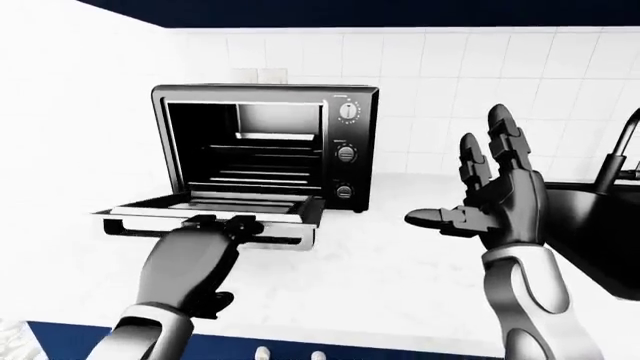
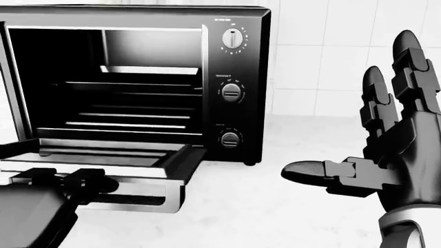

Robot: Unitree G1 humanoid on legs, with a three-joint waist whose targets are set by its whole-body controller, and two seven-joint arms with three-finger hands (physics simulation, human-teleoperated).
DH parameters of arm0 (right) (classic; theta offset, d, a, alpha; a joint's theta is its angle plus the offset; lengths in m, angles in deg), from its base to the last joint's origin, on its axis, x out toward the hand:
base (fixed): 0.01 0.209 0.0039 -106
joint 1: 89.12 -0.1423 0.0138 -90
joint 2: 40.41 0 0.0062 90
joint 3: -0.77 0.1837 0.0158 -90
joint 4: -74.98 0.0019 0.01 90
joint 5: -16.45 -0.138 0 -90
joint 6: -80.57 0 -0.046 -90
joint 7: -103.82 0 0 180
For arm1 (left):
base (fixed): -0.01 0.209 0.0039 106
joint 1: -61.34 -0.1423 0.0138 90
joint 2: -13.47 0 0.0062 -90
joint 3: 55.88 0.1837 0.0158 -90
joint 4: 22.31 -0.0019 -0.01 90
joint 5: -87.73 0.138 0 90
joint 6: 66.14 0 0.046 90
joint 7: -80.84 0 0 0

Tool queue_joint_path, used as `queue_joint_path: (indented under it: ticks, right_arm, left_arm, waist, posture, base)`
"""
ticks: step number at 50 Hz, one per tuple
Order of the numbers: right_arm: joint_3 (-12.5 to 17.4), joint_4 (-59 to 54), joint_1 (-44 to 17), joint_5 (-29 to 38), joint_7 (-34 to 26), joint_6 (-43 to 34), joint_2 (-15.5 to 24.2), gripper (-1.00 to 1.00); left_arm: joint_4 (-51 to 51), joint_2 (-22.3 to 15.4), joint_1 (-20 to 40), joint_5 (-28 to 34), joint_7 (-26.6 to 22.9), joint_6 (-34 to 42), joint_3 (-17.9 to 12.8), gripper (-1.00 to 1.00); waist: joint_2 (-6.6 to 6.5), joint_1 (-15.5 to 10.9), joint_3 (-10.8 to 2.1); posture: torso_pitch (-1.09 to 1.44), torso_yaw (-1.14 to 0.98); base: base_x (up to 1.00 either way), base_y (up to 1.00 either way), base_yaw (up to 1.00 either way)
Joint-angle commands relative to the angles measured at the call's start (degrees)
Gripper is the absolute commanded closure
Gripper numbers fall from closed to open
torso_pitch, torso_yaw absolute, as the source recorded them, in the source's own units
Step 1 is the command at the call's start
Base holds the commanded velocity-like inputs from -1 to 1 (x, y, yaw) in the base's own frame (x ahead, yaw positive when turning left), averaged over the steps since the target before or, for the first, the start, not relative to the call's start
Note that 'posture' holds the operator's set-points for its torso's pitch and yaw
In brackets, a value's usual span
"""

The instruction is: Open the toaster oven door.

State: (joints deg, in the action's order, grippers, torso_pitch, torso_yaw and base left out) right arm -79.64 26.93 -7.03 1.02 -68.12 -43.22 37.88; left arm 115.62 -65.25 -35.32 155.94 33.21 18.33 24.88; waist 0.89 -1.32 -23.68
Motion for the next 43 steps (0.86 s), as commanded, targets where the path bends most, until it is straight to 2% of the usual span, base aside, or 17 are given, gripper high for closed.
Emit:
queue_joint_path:
  ticks: [1, 34, 43]
  right_arm:
    - [0.18, 1.24, -1.40, -0.05, -0.08, 1.36, 0.30, -1.00]
    - [1.35, 2.22, -1.35, -1.07, 0.07, 0.34, 0.85, -1.00]
    - [1.29, 0.94, -0.49, -0.72, -0.52, 2.27, 0.65, -1.00]
  left_arm:
    - [1.40, 0.14, 0.28, -0.38, 1.78, -1.16, -0.31, -0.25]
    - [0.76, 6.11, -14.42, -2.80, 9.44, -12.96, -4.61, -0.26]
    - [-0.61, 8.43, -19.38, -3.31, 12.43, -18.00, -6.04, -0.30]
  waist:
    - [-0.15, 0.02, 0.60]
    - [-0.44, -0.43, 0.69]
    - [-0.55, -0.18, 0.56]
  posture:
    - [-0.61, 0.00]
    - [-0.61, 0.00]
    - [-0.61, 0.00]
  base:
    - [0.00, 0.00, 0.00]
    - [0.00, 0.00, 0.00]
    - [0.00, 0.00, 0.00]
